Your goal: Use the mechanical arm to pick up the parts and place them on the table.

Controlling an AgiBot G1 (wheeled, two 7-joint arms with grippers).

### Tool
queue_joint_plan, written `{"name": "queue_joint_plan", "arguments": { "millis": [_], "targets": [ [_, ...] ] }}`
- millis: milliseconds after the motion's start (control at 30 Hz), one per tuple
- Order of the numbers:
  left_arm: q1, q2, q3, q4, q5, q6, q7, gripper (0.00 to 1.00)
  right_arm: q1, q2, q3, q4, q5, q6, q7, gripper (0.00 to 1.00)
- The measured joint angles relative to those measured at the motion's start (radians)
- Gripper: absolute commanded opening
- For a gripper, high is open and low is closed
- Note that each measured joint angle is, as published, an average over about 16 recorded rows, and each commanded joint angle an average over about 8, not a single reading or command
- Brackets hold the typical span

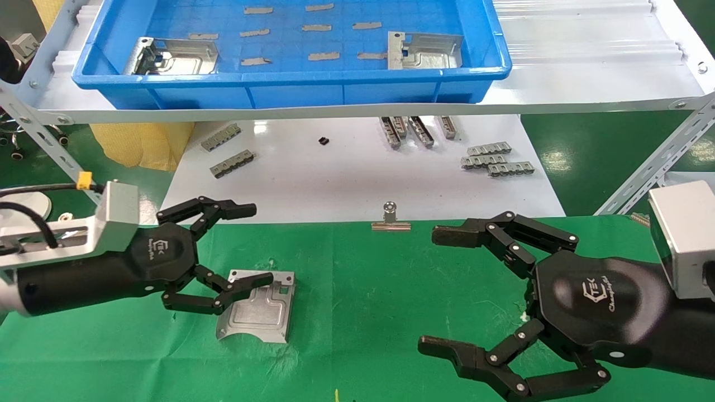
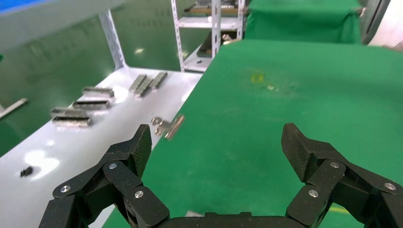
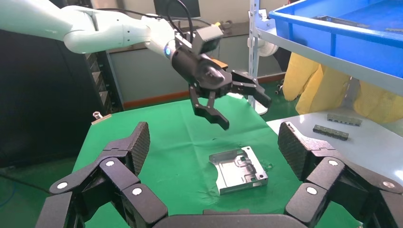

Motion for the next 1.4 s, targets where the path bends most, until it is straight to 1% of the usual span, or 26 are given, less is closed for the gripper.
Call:
{"name": "queue_joint_plan", "arguments": {
  "millis": [700,900,1133,1400],
  "targets": [
    [0.199,-0.146,-0.153,-0.474,-0.144,-0.026,-0.313,1.0,0.0,0.0,0.0,0.0,0.0,0.0,0.0,1.0],
    [0.248,-0.181,-0.191,-0.591,-0.18,-0.032,-0.387,1.0,0.0,0.0,0.0,0.0,0.0,0.0,0.0,1.0],
    [0.278,-0.203,-0.214,-0.664,-0.203,-0.036,-0.429,1.0,0.0,0.0,0.0,0.0,0.0,0.0,0.0,1.0],
    [0.28,-0.204,-0.215,-0.666,-0.204,-0.037,-0.43,1.0,0.0,0.0,0.0,0.0,0.0,0.0,0.0,1.0]
  ]
}}
